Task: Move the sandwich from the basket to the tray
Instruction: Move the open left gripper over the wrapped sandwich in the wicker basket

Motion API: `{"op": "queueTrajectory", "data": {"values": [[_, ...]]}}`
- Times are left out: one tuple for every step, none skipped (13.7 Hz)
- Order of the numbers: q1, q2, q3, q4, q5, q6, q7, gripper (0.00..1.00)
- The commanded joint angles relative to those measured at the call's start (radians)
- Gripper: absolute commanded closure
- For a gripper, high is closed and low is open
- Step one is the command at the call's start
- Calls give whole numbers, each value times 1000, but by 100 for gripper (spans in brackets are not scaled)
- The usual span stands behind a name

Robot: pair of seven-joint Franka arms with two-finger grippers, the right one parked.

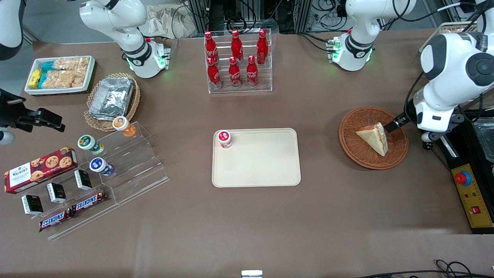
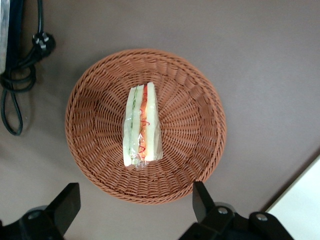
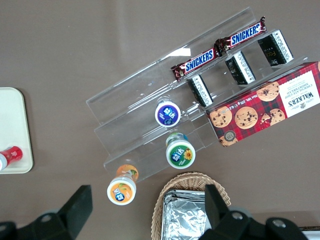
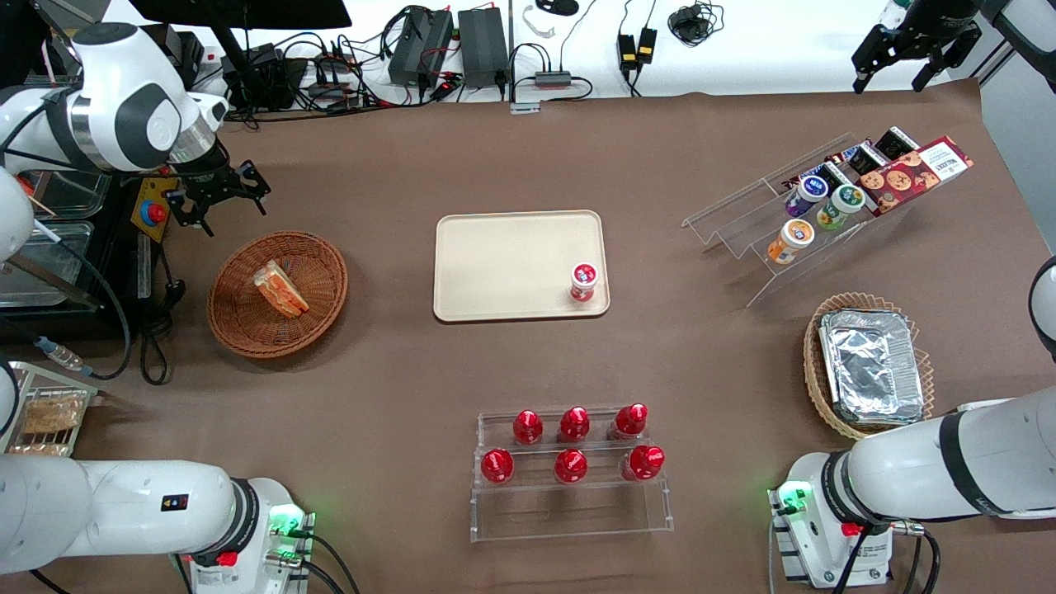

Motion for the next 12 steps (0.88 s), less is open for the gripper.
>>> {"op": "queueTrajectory", "data": {"values": [[5,-19,-1,-74,11,67,-94,0],[6,-13,0,-98,4,98,-109,0],[6,-2,2,-120,2,135,-131,0],[6,11,2,-138,1,167,-163,0],[6,31,2,-152,1,201,-195,0],[6,51,3,-165,1,230,-220,0],[6,71,3,-174,1,253,-224,0],[6,99,3,-174,1,268,-228,0],[6,119,3,-174,1,274,-229,0],[6,146,3,-174,1,288,-229,0],[6,169,3,-174,-1,299,-232,0],[6,194,3,-174,-1,307,-232,0]]}}
